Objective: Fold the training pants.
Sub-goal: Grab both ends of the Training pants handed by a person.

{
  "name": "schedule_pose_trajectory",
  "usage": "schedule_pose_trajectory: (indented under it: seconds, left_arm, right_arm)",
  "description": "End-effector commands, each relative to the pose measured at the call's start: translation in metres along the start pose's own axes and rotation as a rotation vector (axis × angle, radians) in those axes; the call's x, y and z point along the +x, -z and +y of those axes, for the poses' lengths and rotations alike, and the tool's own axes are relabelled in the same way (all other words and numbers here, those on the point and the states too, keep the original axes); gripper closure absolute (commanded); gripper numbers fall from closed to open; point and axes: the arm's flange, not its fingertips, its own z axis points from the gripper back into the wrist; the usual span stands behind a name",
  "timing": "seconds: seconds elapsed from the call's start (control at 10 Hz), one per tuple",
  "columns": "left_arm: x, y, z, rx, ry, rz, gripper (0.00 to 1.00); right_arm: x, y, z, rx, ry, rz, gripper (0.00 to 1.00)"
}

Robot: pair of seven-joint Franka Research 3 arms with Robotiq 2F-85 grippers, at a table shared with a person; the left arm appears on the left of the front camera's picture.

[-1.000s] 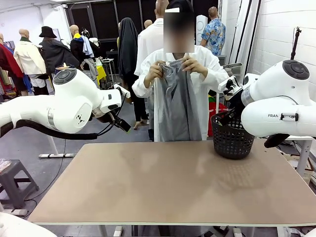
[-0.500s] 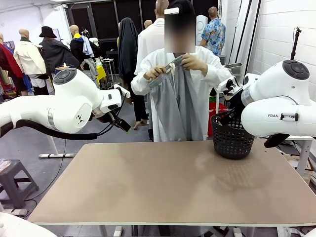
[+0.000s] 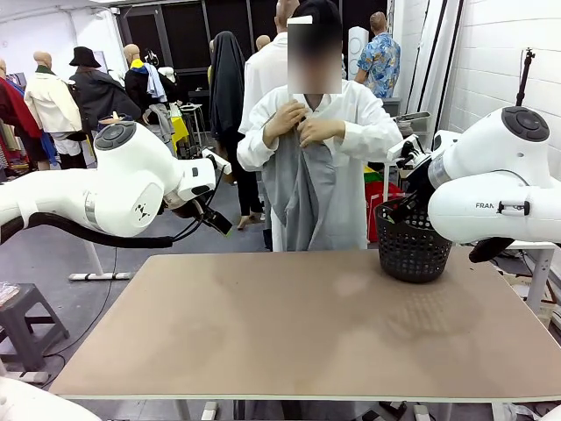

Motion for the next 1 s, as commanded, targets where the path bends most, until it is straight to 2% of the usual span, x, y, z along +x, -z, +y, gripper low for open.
schedule_pose_trajectory:
  seconds: [0.0, 0.9]
  left_arm:
    - [0.0013, 0.0016, 0.0008, 0.004, 0.000, -0.010, 0.00]
    - [0.0013, 0.0016, 0.0008, 0.004, 0.000, -0.010, 0.00]
  right_arm:
    - [0.0004, 0.0003, 0.0001, 0.000, -0.001, -0.003, 0.00]
    - [0.0004, 0.0003, 0.0001, 0.000, -0.001, -0.003, 0.00]
